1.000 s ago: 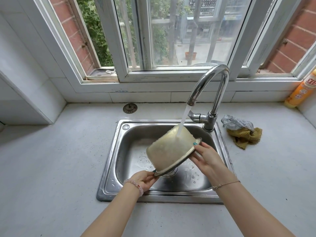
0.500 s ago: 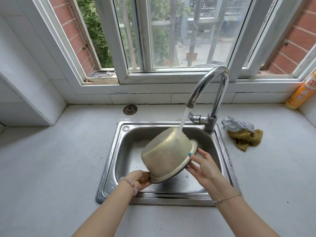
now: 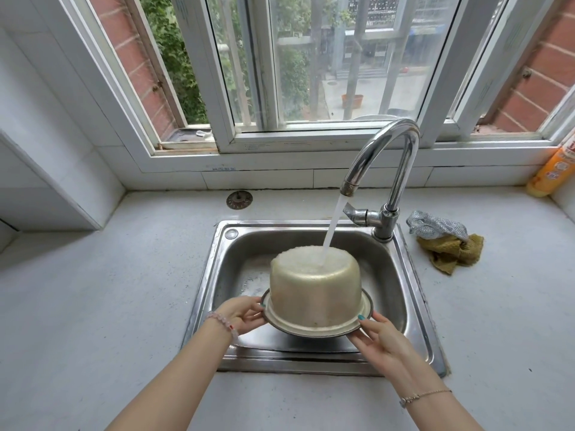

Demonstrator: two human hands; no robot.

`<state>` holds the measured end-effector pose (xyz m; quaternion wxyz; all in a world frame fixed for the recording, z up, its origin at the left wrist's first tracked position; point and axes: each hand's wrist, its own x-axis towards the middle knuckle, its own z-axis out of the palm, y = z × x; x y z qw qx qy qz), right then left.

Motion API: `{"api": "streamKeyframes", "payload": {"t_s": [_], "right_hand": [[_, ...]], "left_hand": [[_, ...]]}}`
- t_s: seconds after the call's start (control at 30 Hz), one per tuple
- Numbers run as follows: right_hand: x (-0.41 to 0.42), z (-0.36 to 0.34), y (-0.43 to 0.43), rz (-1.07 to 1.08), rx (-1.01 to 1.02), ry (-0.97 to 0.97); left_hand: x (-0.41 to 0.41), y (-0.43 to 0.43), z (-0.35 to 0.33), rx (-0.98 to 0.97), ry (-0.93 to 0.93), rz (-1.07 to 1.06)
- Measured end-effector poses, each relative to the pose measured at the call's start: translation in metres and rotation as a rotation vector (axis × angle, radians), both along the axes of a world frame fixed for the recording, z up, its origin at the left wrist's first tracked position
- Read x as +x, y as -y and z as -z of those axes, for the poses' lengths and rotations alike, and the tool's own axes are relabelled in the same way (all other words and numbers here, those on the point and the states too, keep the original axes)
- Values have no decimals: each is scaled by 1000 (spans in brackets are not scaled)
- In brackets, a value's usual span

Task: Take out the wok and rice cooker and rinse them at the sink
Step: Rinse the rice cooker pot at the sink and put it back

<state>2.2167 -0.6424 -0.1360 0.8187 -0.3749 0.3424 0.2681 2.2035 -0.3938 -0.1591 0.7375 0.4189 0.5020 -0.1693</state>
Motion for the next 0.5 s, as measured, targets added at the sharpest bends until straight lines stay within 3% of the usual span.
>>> {"api": "streamKeyframes", "payload": {"t_s": [0.27, 0.5], "right_hand": [[3, 23, 0, 3, 14, -197], [21, 11, -1, 52, 65, -188]], "left_hand": [[14, 0, -32, -25, 134, -66], [16, 7, -34, -72, 157, -131]]}}
